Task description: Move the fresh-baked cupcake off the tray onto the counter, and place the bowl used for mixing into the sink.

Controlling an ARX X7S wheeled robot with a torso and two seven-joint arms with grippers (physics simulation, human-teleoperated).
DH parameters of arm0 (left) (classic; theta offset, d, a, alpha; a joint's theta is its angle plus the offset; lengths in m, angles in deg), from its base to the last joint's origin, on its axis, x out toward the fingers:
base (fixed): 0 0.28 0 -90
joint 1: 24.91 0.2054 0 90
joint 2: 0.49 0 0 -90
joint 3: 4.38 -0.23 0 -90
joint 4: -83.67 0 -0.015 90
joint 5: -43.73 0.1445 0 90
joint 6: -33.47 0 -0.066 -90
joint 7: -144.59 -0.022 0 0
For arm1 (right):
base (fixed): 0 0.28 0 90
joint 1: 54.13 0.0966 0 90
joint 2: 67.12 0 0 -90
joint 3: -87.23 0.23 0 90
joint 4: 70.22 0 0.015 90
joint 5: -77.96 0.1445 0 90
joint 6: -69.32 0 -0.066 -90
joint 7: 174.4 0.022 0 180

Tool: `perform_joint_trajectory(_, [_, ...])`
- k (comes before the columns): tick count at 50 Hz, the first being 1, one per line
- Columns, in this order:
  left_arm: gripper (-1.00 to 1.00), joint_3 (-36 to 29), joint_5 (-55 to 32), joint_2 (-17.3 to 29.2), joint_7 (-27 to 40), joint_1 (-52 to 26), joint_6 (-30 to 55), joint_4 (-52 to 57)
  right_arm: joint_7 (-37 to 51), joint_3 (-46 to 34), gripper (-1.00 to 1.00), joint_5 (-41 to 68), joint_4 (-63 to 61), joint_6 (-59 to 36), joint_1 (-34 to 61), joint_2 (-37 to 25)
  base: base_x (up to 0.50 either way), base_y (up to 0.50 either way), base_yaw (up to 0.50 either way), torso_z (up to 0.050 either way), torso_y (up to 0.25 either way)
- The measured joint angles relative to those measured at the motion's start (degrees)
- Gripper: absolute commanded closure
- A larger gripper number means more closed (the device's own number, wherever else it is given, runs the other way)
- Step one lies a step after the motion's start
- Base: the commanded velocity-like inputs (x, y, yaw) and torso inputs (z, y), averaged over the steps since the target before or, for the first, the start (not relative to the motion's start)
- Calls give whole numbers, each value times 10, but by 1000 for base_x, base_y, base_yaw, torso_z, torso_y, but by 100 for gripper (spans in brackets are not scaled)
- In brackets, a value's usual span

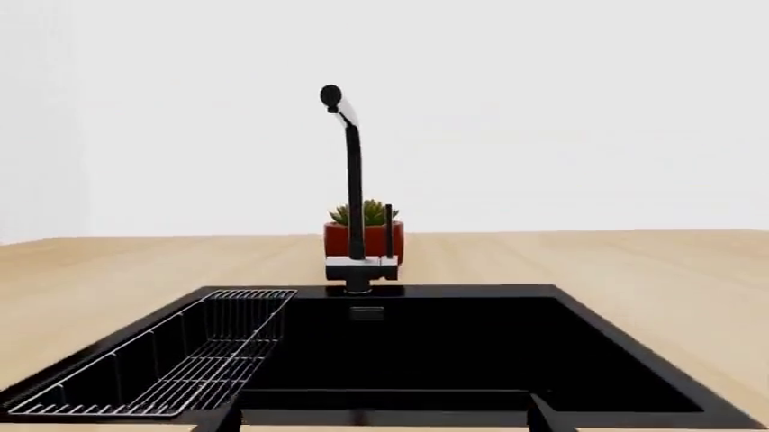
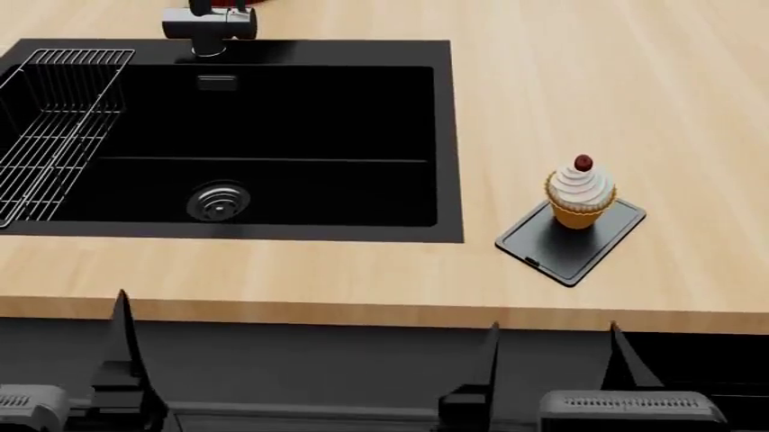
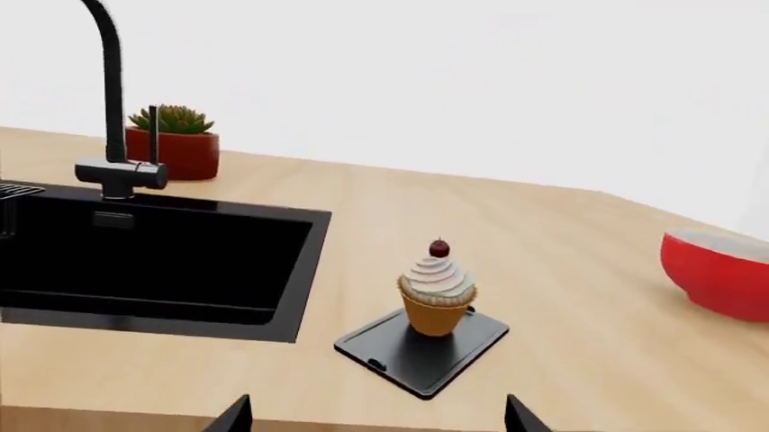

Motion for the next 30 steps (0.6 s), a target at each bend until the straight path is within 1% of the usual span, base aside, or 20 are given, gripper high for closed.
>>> perform_joint_trajectory(12, [-100, -11, -8, 13, 7, -75, 112, 79, 4, 12, -100, 12, -82, -108, 53, -22, 0, 0, 0, 0, 0])
perform_joint_trajectory(30, [-100, -3, -51, 25, 3, -219, 278, 145, 0, 74, -100, 68, -195, -305, 150, -49, 0, 0, 0, 0, 0])
